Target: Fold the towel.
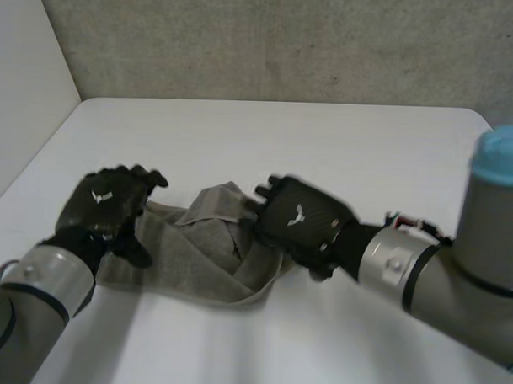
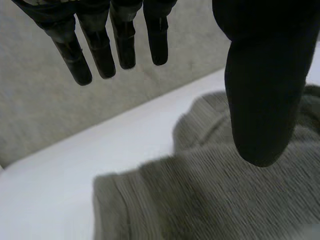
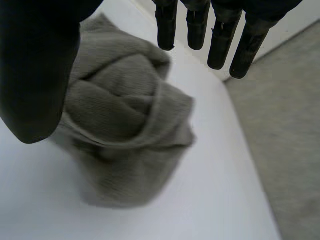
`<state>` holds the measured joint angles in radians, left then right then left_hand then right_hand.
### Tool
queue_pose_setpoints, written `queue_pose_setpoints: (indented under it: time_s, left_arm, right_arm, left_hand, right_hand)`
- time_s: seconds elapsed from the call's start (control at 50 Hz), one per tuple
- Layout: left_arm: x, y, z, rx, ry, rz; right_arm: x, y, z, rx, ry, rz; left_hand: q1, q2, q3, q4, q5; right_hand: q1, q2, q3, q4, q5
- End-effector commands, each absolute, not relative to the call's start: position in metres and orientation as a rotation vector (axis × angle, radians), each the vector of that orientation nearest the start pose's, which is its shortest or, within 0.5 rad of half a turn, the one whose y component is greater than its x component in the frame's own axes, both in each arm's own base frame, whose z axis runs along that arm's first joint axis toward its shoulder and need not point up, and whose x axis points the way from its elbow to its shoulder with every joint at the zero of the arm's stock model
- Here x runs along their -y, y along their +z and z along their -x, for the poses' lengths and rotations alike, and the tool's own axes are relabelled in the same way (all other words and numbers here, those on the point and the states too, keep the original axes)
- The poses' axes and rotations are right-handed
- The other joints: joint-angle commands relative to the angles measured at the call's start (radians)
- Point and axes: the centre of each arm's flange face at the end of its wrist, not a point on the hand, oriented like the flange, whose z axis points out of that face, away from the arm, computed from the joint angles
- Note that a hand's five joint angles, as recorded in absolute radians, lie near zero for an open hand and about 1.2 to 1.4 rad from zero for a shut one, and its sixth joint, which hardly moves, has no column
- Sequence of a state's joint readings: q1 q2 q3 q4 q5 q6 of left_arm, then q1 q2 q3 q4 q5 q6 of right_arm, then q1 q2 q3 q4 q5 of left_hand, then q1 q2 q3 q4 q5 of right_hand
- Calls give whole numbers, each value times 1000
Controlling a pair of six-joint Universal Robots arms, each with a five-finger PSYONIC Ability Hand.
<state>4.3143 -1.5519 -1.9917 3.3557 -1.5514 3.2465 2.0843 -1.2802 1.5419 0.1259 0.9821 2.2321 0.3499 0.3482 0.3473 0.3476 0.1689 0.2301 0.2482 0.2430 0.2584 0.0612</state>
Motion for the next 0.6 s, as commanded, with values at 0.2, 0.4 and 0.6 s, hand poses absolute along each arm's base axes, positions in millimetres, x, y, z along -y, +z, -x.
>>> queue_pose_setpoints:
  time_s: [0.2, 0.4, 0.6]
  left_arm:
    - [206, 155, 236, -2615, -2019, -770]
    - [238, 126, 246, -2580, -1953, -818]
    - [288, 224, 277, -2033, -2425, -727]
  right_arm:
    - [200, 149, -352, -1284, -1711, 2099]
    - [219, 144, -367, -1311, -1835, 2111]
    - [282, 260, -374, -1475, -2575, 1456]
  left_hand:
    - [-116, -114, -113, -113, -109]
    - [826, 828, 829, 828, 833]
    - [1046, 1048, 1049, 1049, 1053]
  right_hand:
    - [107, 89, 94, 78, 101]
    - [1003, 985, 990, 975, 997]
    - [1166, 1148, 1153, 1138, 1161]
